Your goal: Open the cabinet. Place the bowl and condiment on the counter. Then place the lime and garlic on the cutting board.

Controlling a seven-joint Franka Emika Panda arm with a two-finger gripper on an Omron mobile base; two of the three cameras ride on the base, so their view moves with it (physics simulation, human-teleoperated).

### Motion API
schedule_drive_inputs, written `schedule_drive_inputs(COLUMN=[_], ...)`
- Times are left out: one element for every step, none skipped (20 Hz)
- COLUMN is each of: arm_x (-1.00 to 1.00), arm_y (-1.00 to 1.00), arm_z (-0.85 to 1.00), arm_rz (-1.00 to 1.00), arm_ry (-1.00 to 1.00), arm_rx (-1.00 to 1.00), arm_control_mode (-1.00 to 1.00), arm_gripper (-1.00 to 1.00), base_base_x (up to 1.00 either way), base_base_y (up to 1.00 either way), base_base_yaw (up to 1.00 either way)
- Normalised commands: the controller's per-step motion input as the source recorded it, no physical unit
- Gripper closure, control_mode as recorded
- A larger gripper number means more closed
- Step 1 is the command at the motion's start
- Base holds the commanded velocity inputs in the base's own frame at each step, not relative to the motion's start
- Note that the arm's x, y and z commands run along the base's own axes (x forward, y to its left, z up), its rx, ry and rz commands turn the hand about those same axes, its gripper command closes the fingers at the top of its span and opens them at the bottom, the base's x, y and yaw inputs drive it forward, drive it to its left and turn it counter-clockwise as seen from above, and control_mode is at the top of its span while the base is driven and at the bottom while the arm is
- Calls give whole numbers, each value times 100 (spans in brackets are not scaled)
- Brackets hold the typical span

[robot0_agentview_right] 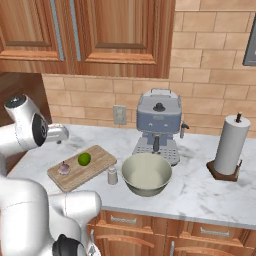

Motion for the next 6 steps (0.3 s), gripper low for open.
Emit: schedule_drive_inputs(arm_x=[-43,-43,-43,-48,-47,-48], arm_y=[0,0,-4,-2,0,-4], arm_z=[38,38,38,38,38,35], arm_rz=[0,0,0,0,0,0], arm_ry=[-5,-4,-4,-5,-4,-3], arm_rx=[-1,-1,-1,0,0,0], arm_control_mode=[-100,-100,-100,-100,-100,-100], arm_gripper=[-100,-100,-100,-100,-100,-100], base_base_x=[0,0,0,0,0,0], base_base_y=[0,0,0,0,0,0], base_base_yaw=[0,0,0,0,0,0])
